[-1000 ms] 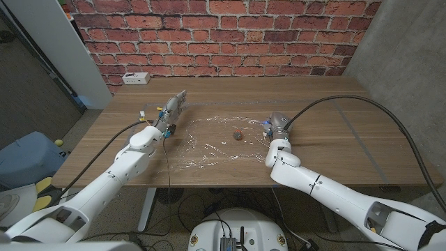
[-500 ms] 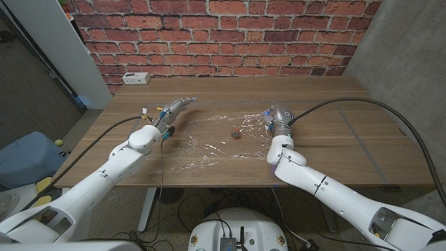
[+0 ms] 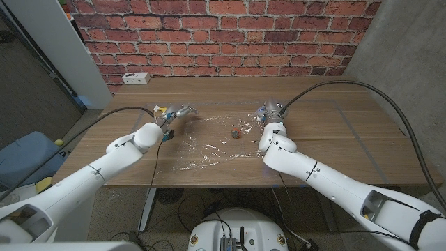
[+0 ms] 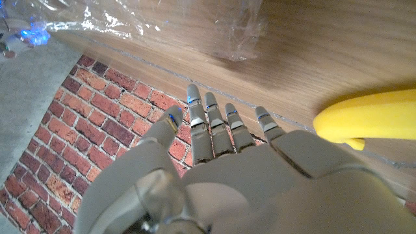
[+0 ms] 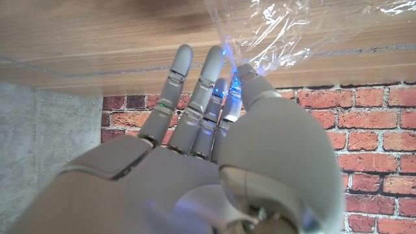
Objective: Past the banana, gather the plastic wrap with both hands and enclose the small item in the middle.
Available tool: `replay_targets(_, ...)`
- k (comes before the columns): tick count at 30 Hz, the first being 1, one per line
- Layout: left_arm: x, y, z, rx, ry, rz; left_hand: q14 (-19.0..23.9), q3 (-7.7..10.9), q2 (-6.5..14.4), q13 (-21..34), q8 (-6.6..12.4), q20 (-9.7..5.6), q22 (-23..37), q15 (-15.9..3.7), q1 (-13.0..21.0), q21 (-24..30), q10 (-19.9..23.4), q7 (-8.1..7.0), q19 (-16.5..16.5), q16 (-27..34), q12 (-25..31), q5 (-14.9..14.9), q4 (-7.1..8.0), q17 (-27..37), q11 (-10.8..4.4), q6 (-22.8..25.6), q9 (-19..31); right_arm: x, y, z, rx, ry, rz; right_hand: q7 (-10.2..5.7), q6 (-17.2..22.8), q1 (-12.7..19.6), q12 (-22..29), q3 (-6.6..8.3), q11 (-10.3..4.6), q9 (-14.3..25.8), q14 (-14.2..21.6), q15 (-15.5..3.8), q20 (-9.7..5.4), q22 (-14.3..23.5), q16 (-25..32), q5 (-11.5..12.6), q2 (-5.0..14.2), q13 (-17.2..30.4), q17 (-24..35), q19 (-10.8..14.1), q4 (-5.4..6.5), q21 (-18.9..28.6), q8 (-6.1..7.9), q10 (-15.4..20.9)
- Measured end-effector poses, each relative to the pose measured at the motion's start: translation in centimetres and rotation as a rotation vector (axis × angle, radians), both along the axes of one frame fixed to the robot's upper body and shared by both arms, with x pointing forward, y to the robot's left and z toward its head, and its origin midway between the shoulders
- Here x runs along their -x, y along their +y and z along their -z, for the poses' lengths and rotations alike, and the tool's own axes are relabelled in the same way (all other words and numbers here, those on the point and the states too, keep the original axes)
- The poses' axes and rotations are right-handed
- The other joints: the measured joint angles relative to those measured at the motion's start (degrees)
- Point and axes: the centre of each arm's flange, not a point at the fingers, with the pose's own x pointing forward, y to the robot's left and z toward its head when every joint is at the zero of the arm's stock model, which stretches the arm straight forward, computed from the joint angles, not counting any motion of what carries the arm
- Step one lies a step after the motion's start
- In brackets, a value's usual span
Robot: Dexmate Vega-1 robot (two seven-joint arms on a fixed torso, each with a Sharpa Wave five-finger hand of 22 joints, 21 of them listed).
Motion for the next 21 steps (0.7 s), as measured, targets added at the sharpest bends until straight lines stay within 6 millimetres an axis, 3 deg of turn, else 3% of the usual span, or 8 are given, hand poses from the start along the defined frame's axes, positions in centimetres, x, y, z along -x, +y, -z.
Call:
replay_targets(9,0.9,-0.4,0.0,-0.164,-0.015,-0.121,-1.09,0.71,0.77,0.00,-0.51,-0.42,0.00,0.03,1.16,-0.44,0.93,-0.30,-0.04,-0.69,0.00,0.38,-0.24,0.00,-0.32,0.92,-0.01,0.5,2.1,-1.5,0.003,0.073,0.000,1.10,0.50,2.41,0.00,-0.83,1.35,0.00,5.29,-2.44,-1.57,0.37,8.94,0.50,-1.79,1.90,7.67,4.19,-0.81,5.15,1.09,3.61)
replay_targets(14,1.2,-0.5,0.0,-0.222,-0.023,-0.170,-1.09,1.18,0.91,-0.01,-0.66,-0.41,0.00,0.03,1.75,-0.44,1.44,-0.48,-0.03,-0.89,-0.15,0.38,-0.23,0.01,-0.83,1.10,-0.01,0.9,3.0,-2.2,-0.019,0.090,-0.018,1.32,0.29,2.85,0.00,-0.84,1.54,0.00,5.80,-2.93,-2.04,0.37,10.20,0.49,-1.79,2.31,8.26,4.64,-0.82,5.97,1.10,4.18)
replay_targets(21,1.4,-0.5,0.1,-0.269,-0.024,-0.213,-1.39,1.63,1.51,-0.01,-1.30,-0.39,0.00,-0.27,2.35,-0.44,1.61,-0.48,-0.04,-0.90,-0.71,0.38,0.21,0.01,-0.41,1.10,-0.01,1.5,3.9,-3.3,-0.074,0.080,-0.057,1.41,0.20,3.27,0.00,-1.12,2.16,0.01,7.51,-3.43,-2.46,0.36,11.69,0.89,-1.91,2.92,8.72,5.05,-0.60,7.24,1.10,5.43)
